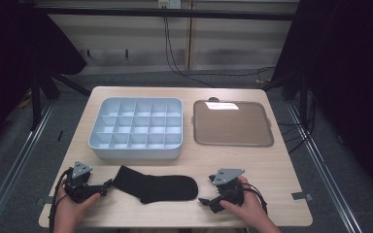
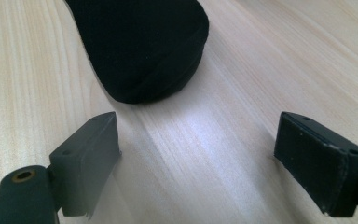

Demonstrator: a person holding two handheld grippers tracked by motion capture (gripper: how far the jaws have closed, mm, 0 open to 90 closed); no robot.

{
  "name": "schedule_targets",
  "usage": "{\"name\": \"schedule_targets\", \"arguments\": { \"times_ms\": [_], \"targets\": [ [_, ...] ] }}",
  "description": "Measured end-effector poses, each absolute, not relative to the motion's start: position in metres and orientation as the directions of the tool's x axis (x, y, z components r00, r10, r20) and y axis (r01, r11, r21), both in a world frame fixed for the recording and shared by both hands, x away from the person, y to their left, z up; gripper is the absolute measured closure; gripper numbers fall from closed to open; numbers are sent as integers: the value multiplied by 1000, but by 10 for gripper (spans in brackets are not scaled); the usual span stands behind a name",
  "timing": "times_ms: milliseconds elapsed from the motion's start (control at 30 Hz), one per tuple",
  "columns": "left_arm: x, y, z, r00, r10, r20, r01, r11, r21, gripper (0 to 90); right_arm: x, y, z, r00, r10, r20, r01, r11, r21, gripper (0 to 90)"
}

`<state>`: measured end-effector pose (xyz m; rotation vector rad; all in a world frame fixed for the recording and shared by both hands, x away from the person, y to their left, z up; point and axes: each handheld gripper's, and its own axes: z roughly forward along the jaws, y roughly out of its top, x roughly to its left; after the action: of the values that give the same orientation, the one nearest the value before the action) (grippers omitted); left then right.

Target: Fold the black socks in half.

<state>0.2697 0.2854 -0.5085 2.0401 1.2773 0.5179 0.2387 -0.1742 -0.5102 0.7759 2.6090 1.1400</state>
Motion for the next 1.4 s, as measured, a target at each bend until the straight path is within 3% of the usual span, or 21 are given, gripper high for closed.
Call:
{"name": "schedule_targets", "arguments": {
  "times_ms": [267,467,567,700,1067,1400],
  "targets": [
    [270,285,-508,442,897,-16,632,-299,715,94,239,-174,-510,-844,535,34,388,567,726,134],
    [265,291,-507,401,915,-51,640,-239,731,162,240,-171,-510,-842,538,33,390,566,726,137],
    [264,294,-503,369,927,-69,664,-211,717,268,241,-168,-510,-844,535,34,388,566,728,139],
    [261,300,-494,326,941,-90,679,-166,715,296,241,-166,-510,-845,533,34,387,567,727,143],
    [265,269,-479,378,907,-184,744,-180,643,349,240,-162,-510,-853,522,32,376,570,731,157],
    [268,261,-476,390,896,-212,775,-195,601,405,240,-161,-510,-856,516,32,373,573,730,165]
  ]
}}
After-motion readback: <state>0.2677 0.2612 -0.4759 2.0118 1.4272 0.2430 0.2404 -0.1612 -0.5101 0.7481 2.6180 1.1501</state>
